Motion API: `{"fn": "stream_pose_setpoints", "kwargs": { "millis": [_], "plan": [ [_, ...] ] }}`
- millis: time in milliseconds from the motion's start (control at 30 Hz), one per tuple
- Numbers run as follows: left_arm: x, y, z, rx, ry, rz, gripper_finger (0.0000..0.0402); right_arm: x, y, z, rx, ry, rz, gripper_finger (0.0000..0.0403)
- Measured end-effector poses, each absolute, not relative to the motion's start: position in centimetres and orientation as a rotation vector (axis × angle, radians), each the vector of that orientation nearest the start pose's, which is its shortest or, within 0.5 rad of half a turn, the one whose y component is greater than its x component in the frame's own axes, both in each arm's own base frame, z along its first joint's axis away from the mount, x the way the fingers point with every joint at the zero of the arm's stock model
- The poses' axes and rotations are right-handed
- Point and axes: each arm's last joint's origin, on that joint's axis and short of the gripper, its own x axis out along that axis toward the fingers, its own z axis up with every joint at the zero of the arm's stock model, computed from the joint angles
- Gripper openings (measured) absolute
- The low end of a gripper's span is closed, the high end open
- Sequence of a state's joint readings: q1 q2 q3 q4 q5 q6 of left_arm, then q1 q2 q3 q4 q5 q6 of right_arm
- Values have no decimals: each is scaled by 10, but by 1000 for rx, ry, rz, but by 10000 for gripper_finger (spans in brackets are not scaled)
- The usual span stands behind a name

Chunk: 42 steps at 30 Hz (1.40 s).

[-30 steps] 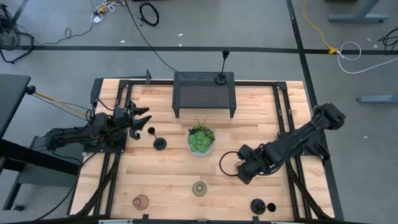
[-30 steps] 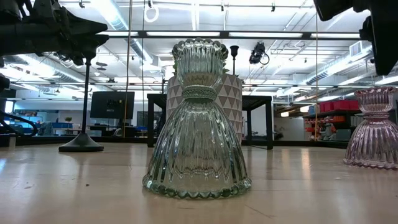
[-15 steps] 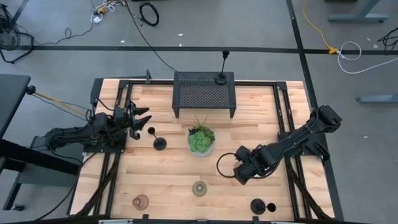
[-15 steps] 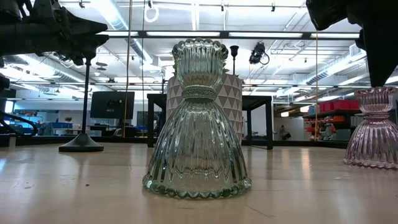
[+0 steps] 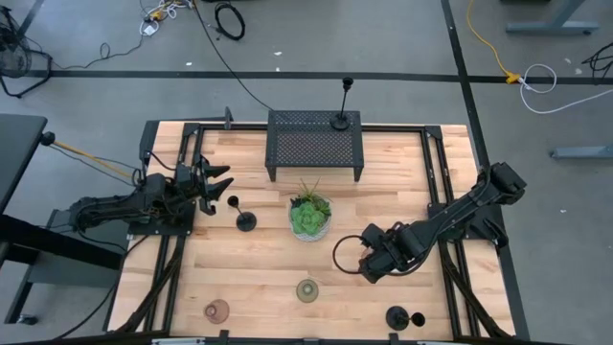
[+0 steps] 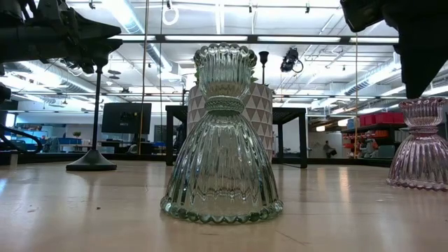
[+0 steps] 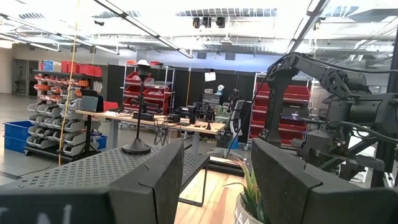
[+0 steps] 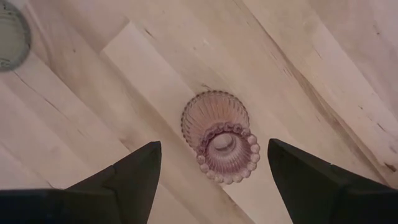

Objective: Pick & Place candle stick holders
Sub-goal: Put the pink glass candle holder on the shelf aligned with the black candle holder

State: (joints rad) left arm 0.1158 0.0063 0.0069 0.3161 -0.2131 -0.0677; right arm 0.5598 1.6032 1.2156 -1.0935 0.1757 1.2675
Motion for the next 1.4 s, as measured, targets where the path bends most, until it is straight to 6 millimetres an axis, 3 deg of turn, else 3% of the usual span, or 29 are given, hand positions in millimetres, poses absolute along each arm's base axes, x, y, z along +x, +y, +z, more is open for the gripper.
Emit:
{"fn": "stream_pose_setpoints", "kwargs": {
  "millis": [1400],
  "plan": [
    [91, 17, 195, -82, -328, 315, 190, 251, 152, 214, 420, 1329, -638, 293]
  ]
}}
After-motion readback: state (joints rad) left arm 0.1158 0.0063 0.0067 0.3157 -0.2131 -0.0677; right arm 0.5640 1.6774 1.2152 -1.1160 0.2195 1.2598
